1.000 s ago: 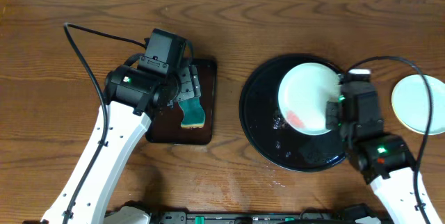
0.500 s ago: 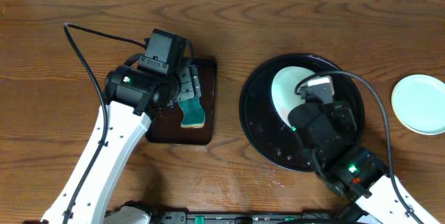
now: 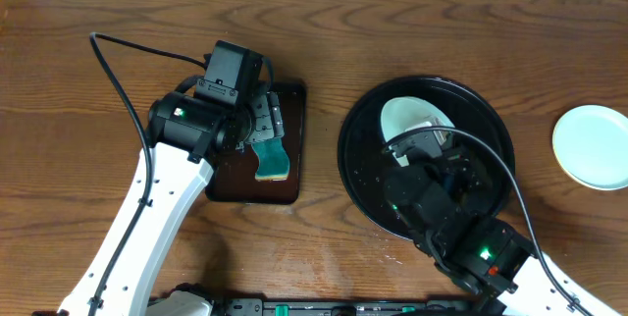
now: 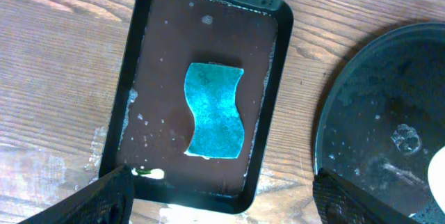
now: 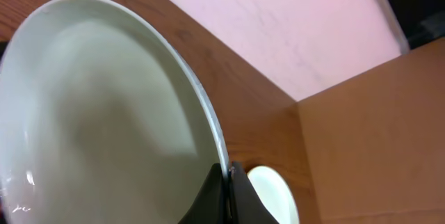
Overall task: Clean dirty plates on tray and stack at the side
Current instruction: 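Grip the pale green plate rim with the right gripper and tilt it up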
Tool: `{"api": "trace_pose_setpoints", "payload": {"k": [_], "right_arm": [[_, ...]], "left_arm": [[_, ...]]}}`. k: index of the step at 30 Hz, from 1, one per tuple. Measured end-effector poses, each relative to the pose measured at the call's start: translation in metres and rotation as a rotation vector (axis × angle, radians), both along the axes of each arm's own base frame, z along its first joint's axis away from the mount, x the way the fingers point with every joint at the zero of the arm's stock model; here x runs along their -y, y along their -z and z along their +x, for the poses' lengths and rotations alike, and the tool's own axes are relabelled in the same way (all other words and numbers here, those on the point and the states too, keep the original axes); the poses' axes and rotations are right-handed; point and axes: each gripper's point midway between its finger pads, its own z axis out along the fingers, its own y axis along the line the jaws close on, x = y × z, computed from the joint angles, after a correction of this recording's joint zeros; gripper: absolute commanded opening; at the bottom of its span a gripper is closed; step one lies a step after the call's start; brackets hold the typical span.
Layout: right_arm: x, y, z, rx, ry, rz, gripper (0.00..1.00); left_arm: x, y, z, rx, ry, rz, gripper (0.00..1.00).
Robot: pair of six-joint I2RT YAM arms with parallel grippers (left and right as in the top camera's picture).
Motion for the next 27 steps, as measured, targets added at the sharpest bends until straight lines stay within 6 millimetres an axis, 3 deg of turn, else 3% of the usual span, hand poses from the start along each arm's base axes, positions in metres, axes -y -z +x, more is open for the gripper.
{"api": "trace_pose_setpoints", "payload": {"k": [27], "right_arm": [[-0.0042,-0.0077,-0.0019,0.027,-0.013,-0.047,0.01]], "left_arm": [[-0.0001,0.0,0.0,0.0,-0.001,0.0,0.83]]}}
